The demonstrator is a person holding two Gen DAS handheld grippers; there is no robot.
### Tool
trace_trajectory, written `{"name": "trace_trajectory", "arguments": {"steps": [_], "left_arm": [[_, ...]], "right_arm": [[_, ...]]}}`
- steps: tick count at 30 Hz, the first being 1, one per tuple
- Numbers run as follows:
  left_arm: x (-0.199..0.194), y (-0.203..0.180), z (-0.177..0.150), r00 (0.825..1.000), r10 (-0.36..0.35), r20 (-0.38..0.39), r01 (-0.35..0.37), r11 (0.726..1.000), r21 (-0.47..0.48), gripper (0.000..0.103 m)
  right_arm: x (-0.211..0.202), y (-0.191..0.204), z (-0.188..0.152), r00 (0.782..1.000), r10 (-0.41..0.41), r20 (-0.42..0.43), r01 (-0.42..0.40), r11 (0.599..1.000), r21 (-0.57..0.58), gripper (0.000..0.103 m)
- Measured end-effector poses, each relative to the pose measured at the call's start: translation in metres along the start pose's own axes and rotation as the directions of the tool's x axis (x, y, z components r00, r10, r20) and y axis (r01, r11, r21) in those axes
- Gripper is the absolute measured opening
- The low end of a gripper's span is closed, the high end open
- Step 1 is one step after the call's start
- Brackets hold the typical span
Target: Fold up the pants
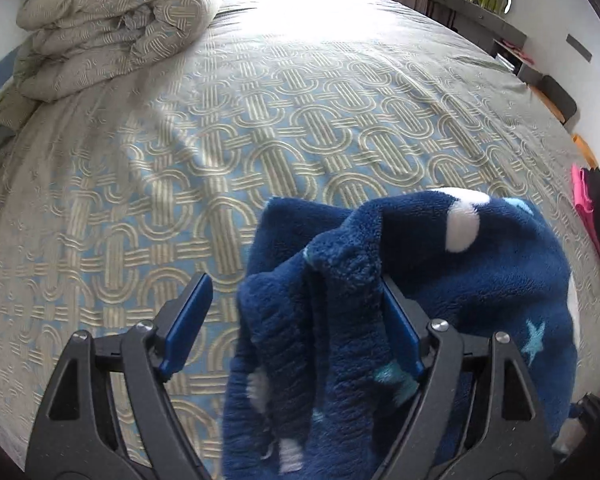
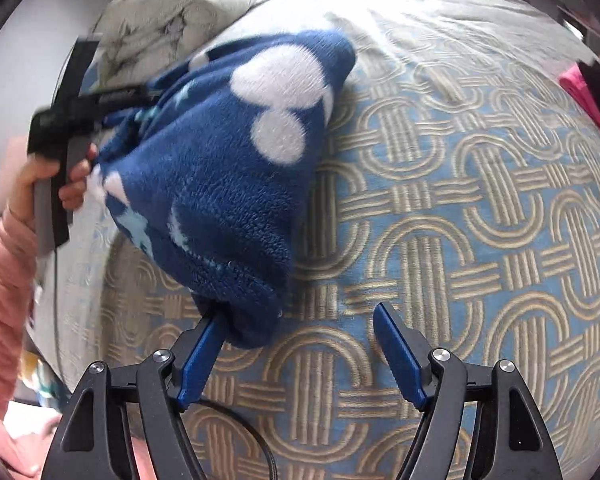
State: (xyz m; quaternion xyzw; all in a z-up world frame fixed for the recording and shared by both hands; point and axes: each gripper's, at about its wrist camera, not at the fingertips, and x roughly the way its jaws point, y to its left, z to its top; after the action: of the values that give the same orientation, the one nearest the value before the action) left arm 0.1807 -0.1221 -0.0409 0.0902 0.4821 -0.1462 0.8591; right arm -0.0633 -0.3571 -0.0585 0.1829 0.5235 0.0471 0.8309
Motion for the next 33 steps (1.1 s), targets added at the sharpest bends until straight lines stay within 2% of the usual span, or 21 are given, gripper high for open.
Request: {"name": "trace_trajectory", "arguments": {"steps": [1,3,4,5,7,9,12,16,18,21,23,25,29,33], "left_arm": [[0.0,-0.001,0.0,1.0,0.005,-0.003,-0.005,1.0,0.003,0.083],[0.004,-0.002,-0.001,1.0,0.019,-0.001,-0.019,1.0,0.007,0.086],[0.007,-0.002,-0.001,0.999,0.033,0.001,-0.033,0.999,0.012,0.088],[0.008,-0.003,-0.002,0.999,0.039,0.003,-0.039,0.999,0.012,0.092],[0.011,0.005,-0.005,1.0,0.013,-0.002,-0.013,1.0,-0.028,0.097],[0.015,0.014,-0.008,0.999,-0.027,-0.018,0.026,0.997,-0.079,0.1],[0.019,0.023,-0.012,0.997,-0.071,-0.024,0.067,0.988,-0.139,0.1],[0.007,0.019,-0.014,0.998,-0.06,-0.009,0.059,0.99,-0.125,0.099],[-0.005,0.018,-0.017,0.997,-0.07,0.006,0.071,0.992,-0.107,0.099],[-0.019,0.015,-0.026,0.997,-0.065,0.031,0.066,0.997,-0.044,0.099],[-0.019,0.015,-0.032,0.999,-0.041,0.031,0.041,0.999,0.002,0.099],[-0.013,0.018,-0.036,0.999,-0.047,0.02,0.047,0.999,0.0,0.099],[-0.003,0.029,-0.036,0.995,-0.097,-0.005,0.097,0.993,-0.075,0.101],[0.002,0.027,-0.037,0.995,-0.101,-0.006,0.1,0.993,-0.069,0.103]], "right_arm": [[-0.001,-0.001,0.001,1.0,0.013,0.018,-0.013,1.0,0.005,0.074],[0.003,0.0,0.006,0.999,0.023,0.048,-0.023,1.0,-0.002,0.063],[0.007,0.0,0.01,0.998,0.03,0.053,-0.03,1.0,-0.003,0.041],[0.012,-0.001,0.011,0.998,0.037,0.048,-0.037,0.999,0.005,0.013],[0.012,0.0,0.009,0.997,0.002,0.081,-0.007,0.998,0.058,0.012],[0.007,-0.011,0.003,0.995,0.026,0.095,-0.038,0.991,0.127,0.011],[0.003,-0.023,-0.007,0.995,0.065,0.073,-0.076,0.986,0.148,0.011],[-0.003,-0.011,-0.007,0.999,0.045,-0.019,-0.045,0.999,0.011,0.016],[-0.013,-0.011,0.002,0.998,0.057,-0.006,-0.057,0.998,-0.001,0.02],[-0.031,-0.017,0.024,0.994,0.051,0.096,-0.055,0.997,0.045,0.044],[-0.034,-0.022,0.039,0.986,0.076,0.147,-0.091,0.991,0.098,0.065],[-0.026,-0.026,0.059,0.981,0.116,0.155,-0.136,0.982,0.129,0.071],[0.003,-0.027,0.082,0.987,0.13,0.091,-0.145,0.973,0.177,0.074],[0.025,-0.019,0.103,0.988,0.133,0.072,-0.145,0.969,0.2,0.074]]}}
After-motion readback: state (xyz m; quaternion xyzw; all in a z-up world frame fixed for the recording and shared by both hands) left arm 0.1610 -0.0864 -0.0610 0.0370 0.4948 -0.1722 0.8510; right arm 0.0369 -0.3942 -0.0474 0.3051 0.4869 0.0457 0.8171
